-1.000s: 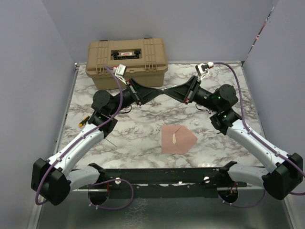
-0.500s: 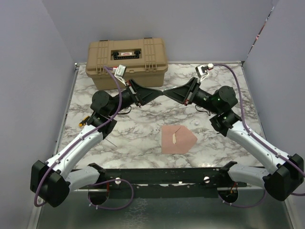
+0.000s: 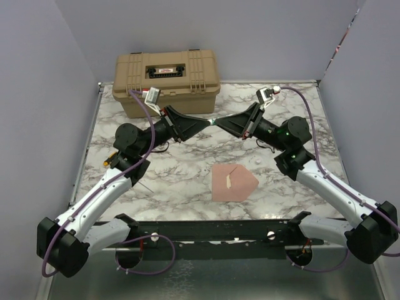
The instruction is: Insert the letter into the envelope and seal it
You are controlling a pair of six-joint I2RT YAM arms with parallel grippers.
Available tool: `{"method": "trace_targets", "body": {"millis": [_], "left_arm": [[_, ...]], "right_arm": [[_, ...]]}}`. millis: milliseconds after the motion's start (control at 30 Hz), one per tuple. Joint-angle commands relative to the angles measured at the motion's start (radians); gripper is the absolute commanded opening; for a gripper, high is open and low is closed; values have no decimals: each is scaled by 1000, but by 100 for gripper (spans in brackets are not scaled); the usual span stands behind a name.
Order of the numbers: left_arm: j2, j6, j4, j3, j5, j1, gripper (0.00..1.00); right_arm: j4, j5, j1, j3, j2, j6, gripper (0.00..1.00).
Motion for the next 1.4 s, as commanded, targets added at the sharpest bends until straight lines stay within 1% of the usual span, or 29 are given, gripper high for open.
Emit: {"method": "trace_targets", "body": {"millis": [0, 67, 167, 233, 267, 367, 433, 500, 567, 667, 733, 867, 1033, 1167, 1300, 1367], "left_arm": [[-51, 6, 78, 4, -5, -2, 36], [-51, 7, 78, 2, -3, -1, 42], [-53, 31, 56, -3, -11, -1, 63], [-55, 90, -31, 8, -28, -1, 72], [-60, 140, -134, 15, -46, -1, 77], [-76, 273, -354, 19, -137, -1, 81], [-77, 328, -448, 4, -188, -1, 81], [-60, 357, -494, -17, -215, -1, 81], [-21, 351, -493, -50, -219, -3, 76], [74, 345, -444, -90, -215, -31, 63], [152, 343, -390, -120, -231, -61, 53], [343, 339, -273, -139, -260, -117, 31], [545, 332, -140, -129, -283, -159, 13], [659, 310, -85, -114, -278, -175, 7], [736, 286, -21, -122, -283, -182, 3], [766, 298, 23, -135, -308, -189, 1]], "right_arm": [[-63, 53, -10, 16, 3, -88, 0], [-77, 53, -9, 26, 5, -127, 0], [-170, 83, -10, 59, 1, -207, 0], [-281, 125, -9, 91, -8, -278, 1], [-348, 160, -9, 113, -18, -323, 0], [-649, 344, -9, 192, -33, -464, 0], [-813, 477, -9, 220, -27, -538, 0], [-946, 589, -9, 220, -7, -562, 0], [-1029, 658, -10, 199, 17, -574, 0], [-1095, 696, -9, 144, 55, -559, 0], [-1085, 680, -7, 91, 70, -542, 0], [-1000, 658, 12, -9, 84, -524, 0], [-948, 709, 74, -46, 128, -509, 0], [-954, 800, 162, -45, 186, -487, 0], [-1000, 936, 254, -25, 224, -446, 0], [-989, 956, 280, -25, 237, -457, 0]]}}
